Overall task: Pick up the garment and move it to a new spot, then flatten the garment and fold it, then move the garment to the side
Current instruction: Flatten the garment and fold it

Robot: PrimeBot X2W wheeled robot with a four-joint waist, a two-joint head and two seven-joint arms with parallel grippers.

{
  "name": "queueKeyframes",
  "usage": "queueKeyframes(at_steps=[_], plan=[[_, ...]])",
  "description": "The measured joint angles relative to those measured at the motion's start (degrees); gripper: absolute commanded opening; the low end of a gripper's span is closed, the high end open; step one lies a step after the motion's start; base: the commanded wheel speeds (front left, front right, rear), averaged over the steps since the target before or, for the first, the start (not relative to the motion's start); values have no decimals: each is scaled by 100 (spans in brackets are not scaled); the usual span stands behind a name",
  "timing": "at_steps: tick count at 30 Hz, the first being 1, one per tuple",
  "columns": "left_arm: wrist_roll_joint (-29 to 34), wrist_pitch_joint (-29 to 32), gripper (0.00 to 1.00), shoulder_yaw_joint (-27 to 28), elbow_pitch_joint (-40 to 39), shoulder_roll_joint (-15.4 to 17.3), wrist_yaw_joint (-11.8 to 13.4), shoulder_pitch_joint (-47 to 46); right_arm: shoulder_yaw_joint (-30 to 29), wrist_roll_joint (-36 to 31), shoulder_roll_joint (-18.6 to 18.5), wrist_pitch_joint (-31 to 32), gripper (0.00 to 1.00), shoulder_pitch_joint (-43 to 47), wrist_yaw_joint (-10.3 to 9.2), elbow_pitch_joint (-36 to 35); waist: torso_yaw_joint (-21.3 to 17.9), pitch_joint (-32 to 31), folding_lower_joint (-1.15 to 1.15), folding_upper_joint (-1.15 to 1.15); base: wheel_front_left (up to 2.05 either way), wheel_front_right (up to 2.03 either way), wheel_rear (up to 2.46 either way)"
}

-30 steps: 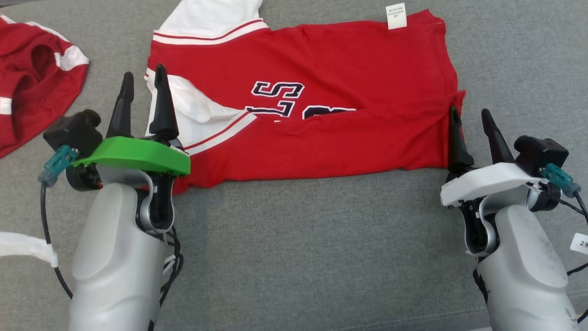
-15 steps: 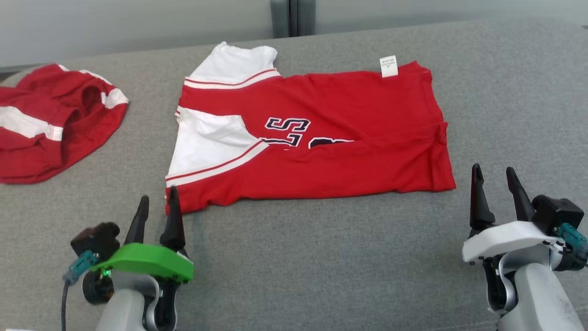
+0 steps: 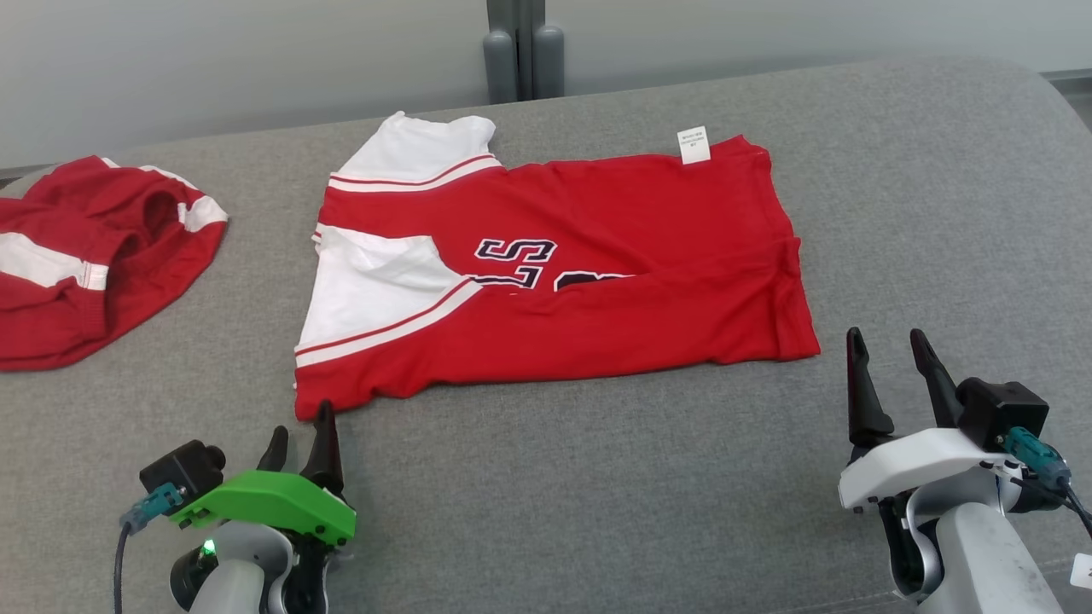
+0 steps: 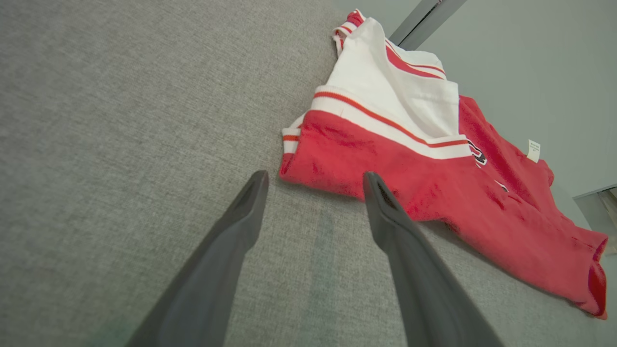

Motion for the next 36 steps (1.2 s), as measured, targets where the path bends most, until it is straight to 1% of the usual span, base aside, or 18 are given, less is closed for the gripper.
queueKeyframes(at_steps=[5,6,7,8,10,14,20,23,27,31,32,33,34,35,36], plan=[[-86,73,100,27,267,-4,27,-263,73,-14,-2,0,100,-66,0,15,-121,149,0,0,0,0,0],[-98,107,36,16,308,-5,27,-299,79,-16,-2,0,100,-75,0,26,-138,175,0,0,0,0,0],[-98,120,20,7,353,-5,27,-342,89,-32,-2,0,100,-99,0,49,-158,207,0,0,0,0,0],[-98,120,0,1,388,-3,27,-382,112,-65,-4,0,100,-128,0,87,-176,236,0,0,0,0,0],[-97,82,0,-14,414,-3,15,-444,162,-99,-4,0,100,-204,0,232,-200,283,0,0,0,0,0],[-78,-201,0,-51,388,-5,-35,-522,233,-182,-4,41,100,-467,0,700,-179,338,0,0,0,0,0],[-52,-393,0,-211,243,-15,-105,-527,308,-185,-4,208,100,-1030,0,1567,7,361,0,0,0,0,0],[-80,-423,0,-305,149,-23,-124,-527,331,-292,2,244,100,-1296,0,2054,115,390,0,0,0,0,0],[-104,-449,0,-447,2,-30,-129,-528,-69,-643,0,225,100,-1583,0,2649,257,457,0,0,0,0,0],[-113,-532,0,-514,-137,-33,-127,-528,-291,-688,-4,135,100,-1779,0,3048,347,511,0,0,0,0,0],[-113,-544,0,-521,-165,-35,-122,-528,-307,-688,-5,122,80,-1839,0,3131,360,520,0,0,0,0,0],[-113,-558,0,-521,-188,-35,-120,-528,-320,-689,-5,98,39,-1878,0,3194,366,522,0,0,0,0,0],[-113,-575,0,-517,-215,-35,-118,-528,-330,-686,-4,81,29,-1924,0,3256,366,515,0,0,0,0,0],[-113,-591,0,-515,-254,-34,-111,-528,-335,-671,-4,74,0,-1970,0,3321,361,499,0,0,0,0,0],[-113,-597,0,-512,-278,-32,-110,-527,-333,-655,-3,58,0,-1992,0,3357,357,489,0,0,0,0,0]])
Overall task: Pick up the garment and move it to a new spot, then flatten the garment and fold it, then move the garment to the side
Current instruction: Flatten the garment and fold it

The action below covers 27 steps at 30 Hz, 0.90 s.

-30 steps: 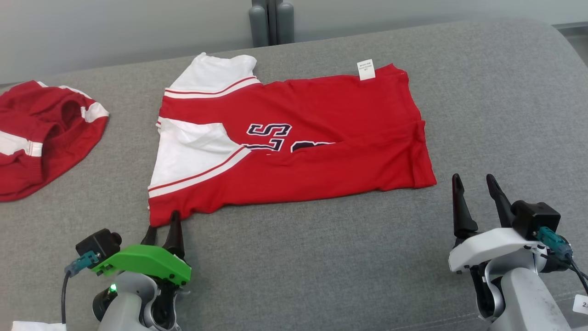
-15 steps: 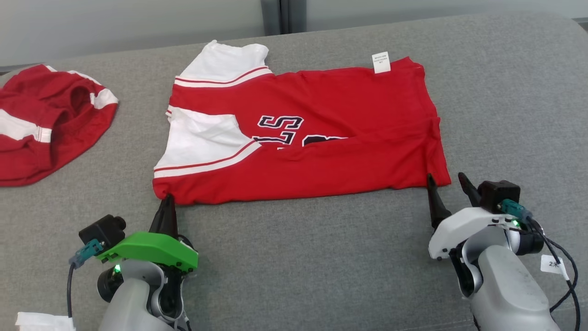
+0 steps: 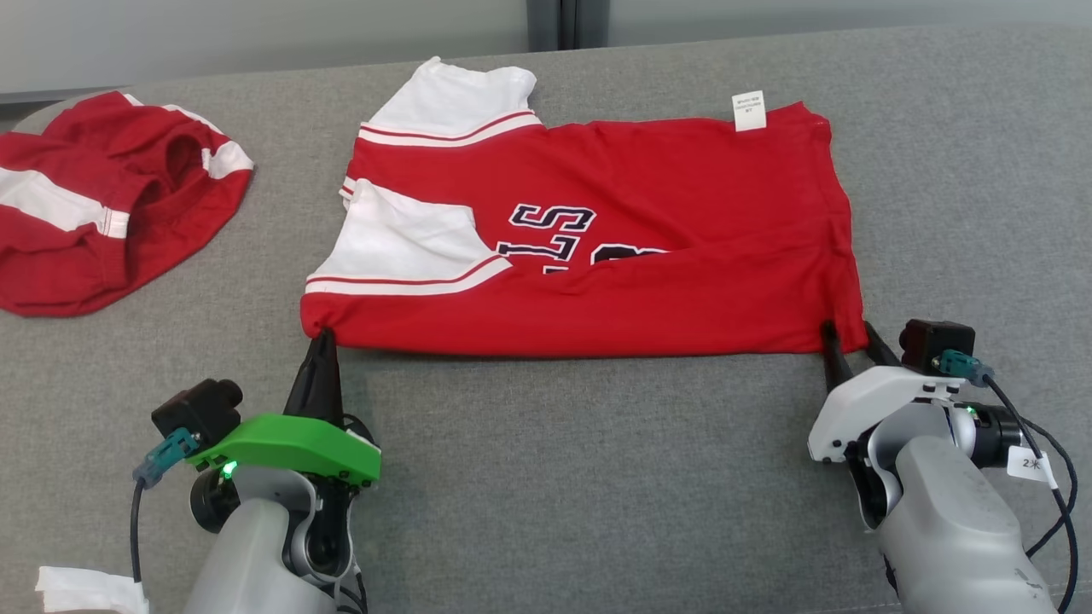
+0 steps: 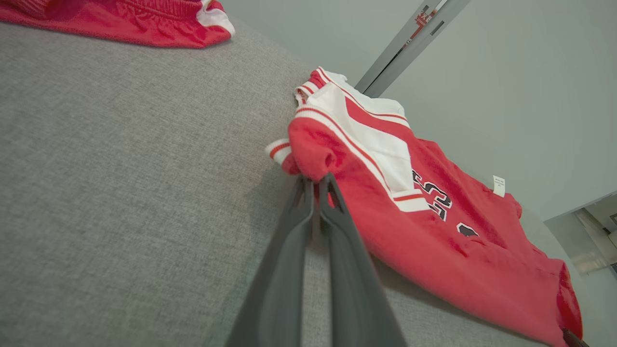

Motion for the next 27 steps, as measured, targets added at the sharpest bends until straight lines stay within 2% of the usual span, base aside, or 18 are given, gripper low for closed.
queueKeyframes(at_steps=[6,12,18,22,27], plan=[[19,-60,0,2,-334,57,7,22,-23,146,7,-35,0,-81,0,1,-49,-148,0,0,0,0,0],[63,-34,0,-19,-993,185,43,270,46,425,4,-54,0,19,0,-617,-94,-330,0,0,0,0,0],[80,204,0,-140,-1956,321,213,1074,223,724,4,36,0,695,0,-1418,-175,-460,0,0,0,0,0],[70,386,0,-212,-2575,333,436,1895,301,892,3,265,0,1367,0,-2123,-223,-450,0,0,0,0,0],[47,470,0,-347,-2803,313,621,2637,123,936,4,558,0,2092,0,-2711,-235,-349,0,0,0,0,0]])
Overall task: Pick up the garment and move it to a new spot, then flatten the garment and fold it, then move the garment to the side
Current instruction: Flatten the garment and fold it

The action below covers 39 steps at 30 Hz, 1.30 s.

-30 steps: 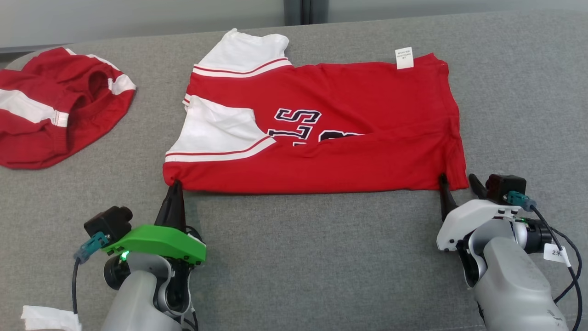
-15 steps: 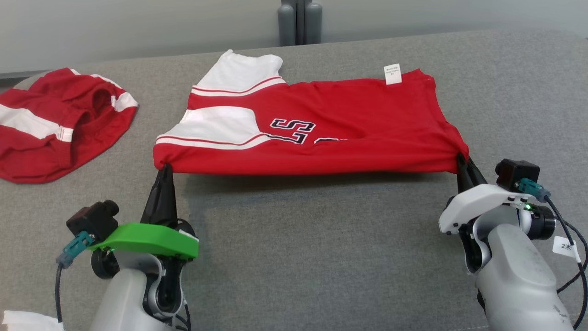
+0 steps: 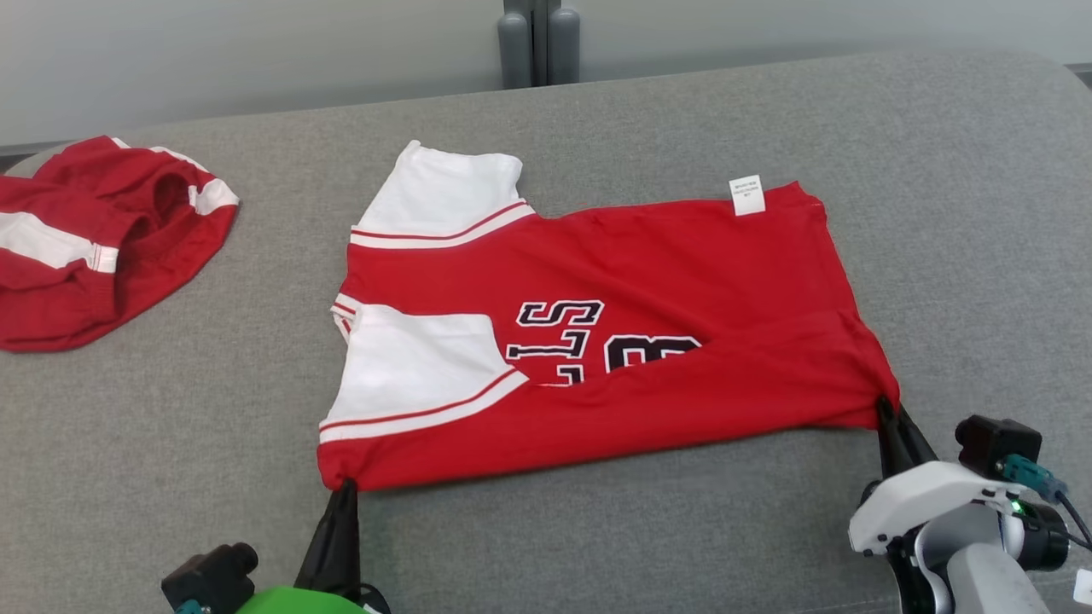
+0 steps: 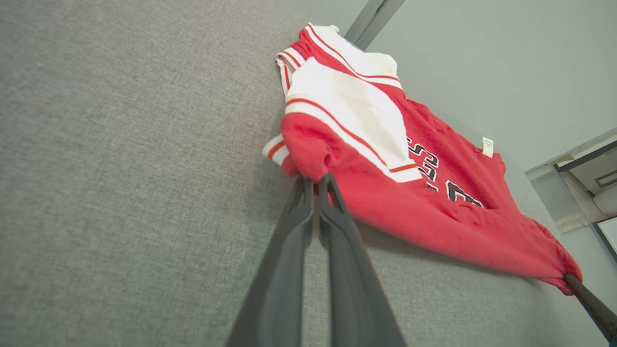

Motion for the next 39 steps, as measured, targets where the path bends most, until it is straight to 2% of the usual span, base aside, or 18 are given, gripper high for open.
queueKeyframes(at_steps=[4,5,6,7,8,14,19,24,26,29,34,39], plan=[[21,-8,0,-43,-33,-38,99,85,-41,11,1,62,0,257,0,-311,23,67,0,0,0,0,0],[35,-9,9,-47,-33,-38,125,85,-49,8,1,74,14,310,0,-385,31,77,0,0,0,0,0],[53,-14,48,-47,-34,-36,147,83,-59,7,2,75,38,354,0,-441,35,86,0,0,0,0,0],[75,-14,100,-44,-36,-27,174,83,-64,7,1,76,75,381,0,-488,36,93,0,0,0,0,0],[82,-14,100,-32,-45,-2,190,82,-67,5,1,82,100,415,0,-547,32,99,0,0,0,0,0],[215,40,100,143,-276,335,289,38,-208,-96,-3,102,100,530,0,-929,-39,116,0,0,0,0,0],[557,414,100,118,-613,850,300,-599,-269,-176,-4,130,100,524,0,-1383,-126,161,0,0,0,0,0],[993,1151,100,-70,-687,1446,93,-2002,-104,-244,-7,263,100,291,0,-1751,-192,327,0,0,0,0,0],[1087,1568,100,-167,-553,1662,-60,-2726,45,-272,-2,333,100,113,0,-1869,-238,438,0,0,0,0,0],[1107,2191,100,-318,-230,1811,-281,-3665,248,-299,-5,383,100,-195,0,-1975,-319,643,0,0,0,0,0],[858,3286,100,-404,532,1929,-467,-4994,754,-282,-8,393,100,-744,0,-2094,-502,1078,0,0,0,0,0],[635,4041,100,-336,1128,2190,-536,-5770,1113,-241,-11,321,100,-1255,0,-2145,-747,1526,0,0,0,0,0]])
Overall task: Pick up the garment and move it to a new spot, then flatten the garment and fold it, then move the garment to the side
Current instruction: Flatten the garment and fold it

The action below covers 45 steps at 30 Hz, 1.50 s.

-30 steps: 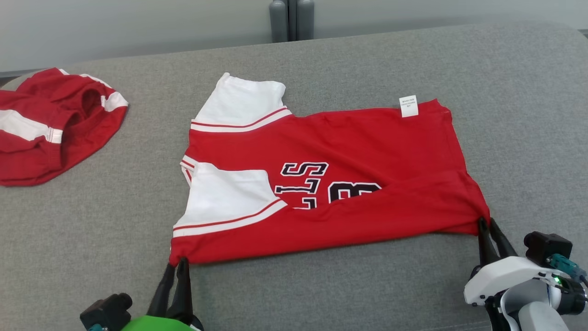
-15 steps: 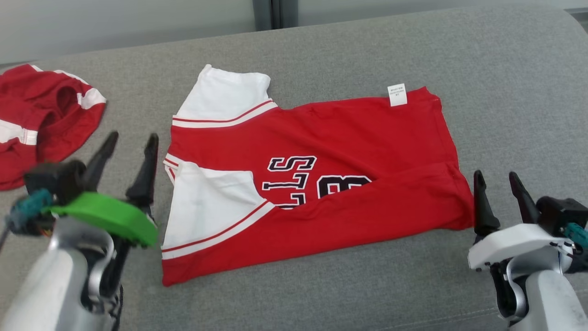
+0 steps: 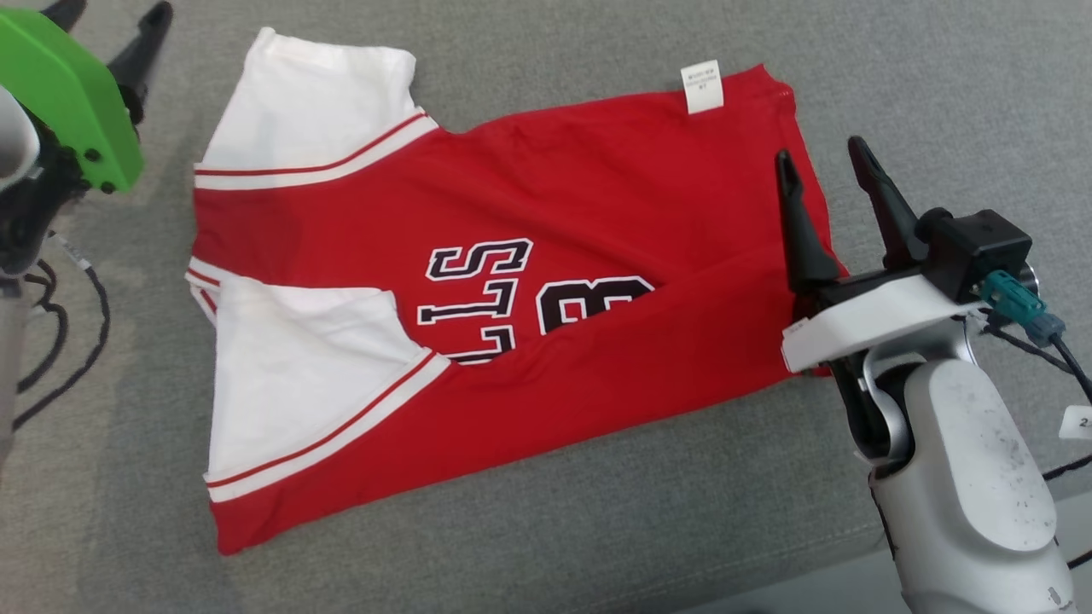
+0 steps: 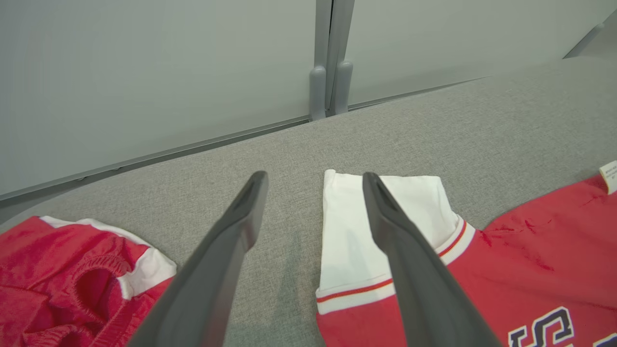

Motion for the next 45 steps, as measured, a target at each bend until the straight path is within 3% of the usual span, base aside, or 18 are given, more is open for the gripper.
queueKeyframes(at_steps=[11,24,26,27,28,35,45], plan=[[-132,601,100,118,594,533,-26,-386,370,48,-5,-198,100,-495,0,-118,-761,818,0,0,0,0,0],[-308,1101,100,211,424,851,125,-525,502,211,-2,-427,100,-680,0,13,-1334,1374,0,0,0,0,0],[-308,1168,39,207,379,862,156,-531,534,211,-1,-436,100,-723,0,66,-1374,1395,0,0,0,0,0],[-310,1201,13,191,350,867,156,-533,549,211,-2,-436,100,-765,0,85,-1389,1398,0,0,0,0,0],[-310,1204,0,170,326,862,156,-533,557,203,-1,-436,100,-805,0,96,-1391,1394,0,0,0,0,0],[-209,911,0,-178,178,632,-11,-510,500,-163,-41,-136,100,-1180,0,358,-1222,1259,0,0,0,0,0],[-350,156,0,-765,19,68,-207,-461,743,-330,-725,641,100,-1961,0,1144,-621,814,0,0,0,0,0]])
